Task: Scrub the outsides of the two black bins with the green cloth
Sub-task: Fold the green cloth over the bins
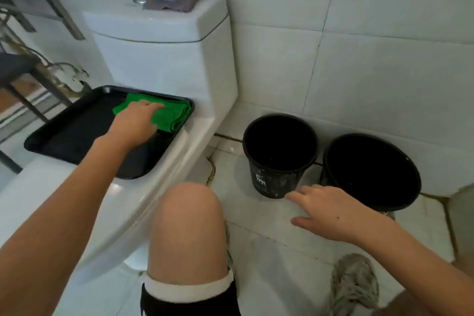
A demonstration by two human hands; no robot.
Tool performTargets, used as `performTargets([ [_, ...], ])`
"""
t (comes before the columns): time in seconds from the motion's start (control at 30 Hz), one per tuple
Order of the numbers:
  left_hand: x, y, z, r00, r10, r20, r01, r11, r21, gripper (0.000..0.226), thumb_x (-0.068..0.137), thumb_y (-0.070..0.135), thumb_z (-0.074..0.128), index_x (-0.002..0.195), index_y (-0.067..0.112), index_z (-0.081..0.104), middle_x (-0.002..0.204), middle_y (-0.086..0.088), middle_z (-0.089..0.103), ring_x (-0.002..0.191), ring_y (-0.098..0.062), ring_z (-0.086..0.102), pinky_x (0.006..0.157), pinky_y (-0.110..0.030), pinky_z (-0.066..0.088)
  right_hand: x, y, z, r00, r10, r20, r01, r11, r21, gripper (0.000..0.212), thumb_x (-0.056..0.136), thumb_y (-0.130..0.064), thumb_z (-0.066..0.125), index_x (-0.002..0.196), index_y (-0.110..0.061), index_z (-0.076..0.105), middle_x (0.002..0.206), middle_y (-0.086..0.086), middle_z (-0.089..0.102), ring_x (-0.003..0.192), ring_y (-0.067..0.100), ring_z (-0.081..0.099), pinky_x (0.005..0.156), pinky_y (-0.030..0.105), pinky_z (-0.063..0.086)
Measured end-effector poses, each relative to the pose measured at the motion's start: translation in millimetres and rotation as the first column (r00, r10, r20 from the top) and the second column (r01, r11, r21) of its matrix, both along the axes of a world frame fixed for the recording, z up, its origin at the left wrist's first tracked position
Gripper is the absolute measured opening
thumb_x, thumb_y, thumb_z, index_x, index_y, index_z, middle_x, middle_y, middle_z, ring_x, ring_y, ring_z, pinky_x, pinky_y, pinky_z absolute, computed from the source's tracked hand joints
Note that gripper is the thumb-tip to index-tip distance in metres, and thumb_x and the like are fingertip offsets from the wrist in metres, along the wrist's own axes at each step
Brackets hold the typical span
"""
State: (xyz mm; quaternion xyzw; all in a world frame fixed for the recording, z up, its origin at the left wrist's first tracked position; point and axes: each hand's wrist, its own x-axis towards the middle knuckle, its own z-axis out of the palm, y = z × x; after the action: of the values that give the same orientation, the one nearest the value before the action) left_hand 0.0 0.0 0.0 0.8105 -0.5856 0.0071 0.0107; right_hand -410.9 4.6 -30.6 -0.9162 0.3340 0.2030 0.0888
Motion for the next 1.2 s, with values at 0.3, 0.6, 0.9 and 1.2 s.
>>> performTargets([
  [0.3, 30, -14, -10, 0.942, -0.092, 0.323, 0.06, 0.992, 0.11, 0.037, 0.09, 0.009, 0.058, 0.127, 0.005, 0.057, 0.111, -0.023, 0.059, 0.096, -0.043, 0.062, 0.072, -0.05, 0.048, 15, -3, -15, 0.998, 0.049, -0.037, -0.048, 0.999, 0.009, 0.05, 0.099, -0.051, 0.042, 0.139, -0.022, 0.038, 0.133, 0.003, 0.052, 0.118, 0.024, 0.052, 0.098, 0.039, 0.045],
  [0.6, 13, -28, 50, 0.965, -0.042, 0.26, 0.11, 0.962, -0.251, 0.027, 0.089, 0.004, 0.059, 0.114, 0.001, 0.068, 0.096, -0.03, 0.065, 0.084, -0.05, 0.063, 0.069, -0.051, 0.048, 19, -12, -2, 0.999, 0.012, 0.05, -0.009, 0.999, -0.047, 0.052, 0.099, -0.053, 0.041, 0.142, -0.025, 0.036, 0.134, -0.001, 0.052, 0.122, 0.021, 0.051, 0.099, 0.038, 0.045],
  [0.9, -132, -22, 101, 0.944, -0.322, 0.076, 0.329, 0.892, -0.31, 0.027, 0.088, 0.014, 0.056, 0.113, 0.016, 0.068, 0.101, -0.016, 0.067, 0.094, -0.041, 0.06, 0.076, -0.044, 0.047, 19, -24, 37, 0.531, -0.319, 0.785, 0.43, 0.9, 0.075, 0.06, 0.091, -0.05, 0.055, 0.145, -0.028, 0.041, 0.142, -0.01, 0.047, 0.123, 0.008, 0.048, 0.099, 0.031, 0.044],
  [1.2, -256, -28, 54, 0.829, -0.559, 0.009, 0.549, 0.811, -0.203, 0.029, 0.091, 0.017, 0.049, 0.116, 0.02, 0.065, 0.099, -0.008, 0.06, 0.091, -0.035, 0.062, 0.073, -0.045, 0.049, 2, -25, 53, 0.595, -0.379, 0.709, 0.577, 0.815, -0.048, 0.058, 0.086, -0.048, 0.06, 0.14, -0.031, 0.044, 0.134, -0.008, 0.054, 0.117, 0.015, 0.056, 0.088, 0.033, 0.048],
])
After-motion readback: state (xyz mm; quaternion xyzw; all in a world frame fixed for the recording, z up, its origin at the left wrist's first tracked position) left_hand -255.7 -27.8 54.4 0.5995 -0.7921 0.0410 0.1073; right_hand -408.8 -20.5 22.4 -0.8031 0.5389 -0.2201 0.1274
